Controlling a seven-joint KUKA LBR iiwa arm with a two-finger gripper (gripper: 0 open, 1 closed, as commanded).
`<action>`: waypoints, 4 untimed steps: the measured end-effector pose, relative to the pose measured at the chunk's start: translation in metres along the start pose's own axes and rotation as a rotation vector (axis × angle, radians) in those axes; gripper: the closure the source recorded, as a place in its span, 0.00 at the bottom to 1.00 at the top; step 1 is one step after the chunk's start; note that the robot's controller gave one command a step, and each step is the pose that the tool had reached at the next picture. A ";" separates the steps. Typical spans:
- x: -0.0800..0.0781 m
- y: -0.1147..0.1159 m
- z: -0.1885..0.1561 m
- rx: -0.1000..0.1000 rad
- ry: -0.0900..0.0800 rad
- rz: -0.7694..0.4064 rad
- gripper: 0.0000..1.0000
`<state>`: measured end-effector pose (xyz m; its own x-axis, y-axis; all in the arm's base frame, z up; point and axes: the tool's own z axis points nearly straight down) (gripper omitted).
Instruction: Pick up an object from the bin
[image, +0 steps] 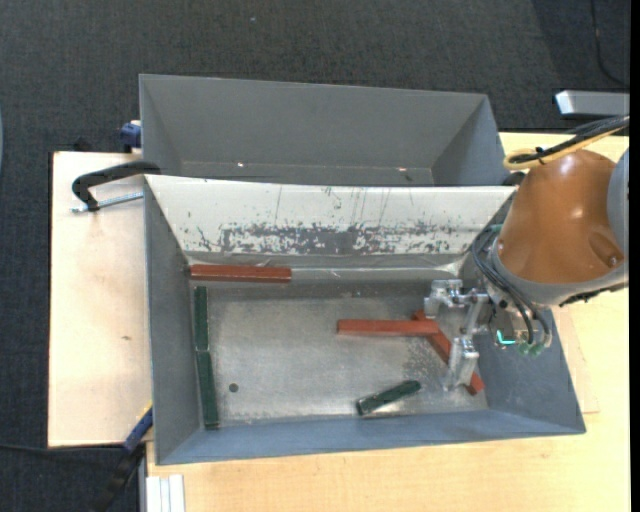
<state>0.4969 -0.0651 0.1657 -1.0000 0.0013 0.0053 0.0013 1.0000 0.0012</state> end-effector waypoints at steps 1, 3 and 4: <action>-0.001 0.000 -0.002 0.000 -0.004 -0.001 0.00; -0.034 0.020 0.068 0.001 -0.013 -0.134 0.00; -0.020 0.006 0.095 0.000 -0.005 0.208 1.00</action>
Offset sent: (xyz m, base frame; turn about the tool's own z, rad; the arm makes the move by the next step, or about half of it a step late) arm 0.0064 0.0461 -0.0320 -0.1844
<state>0.5164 -0.0588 0.0704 -0.9782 0.2076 0.0006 0.2076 0.9782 0.0010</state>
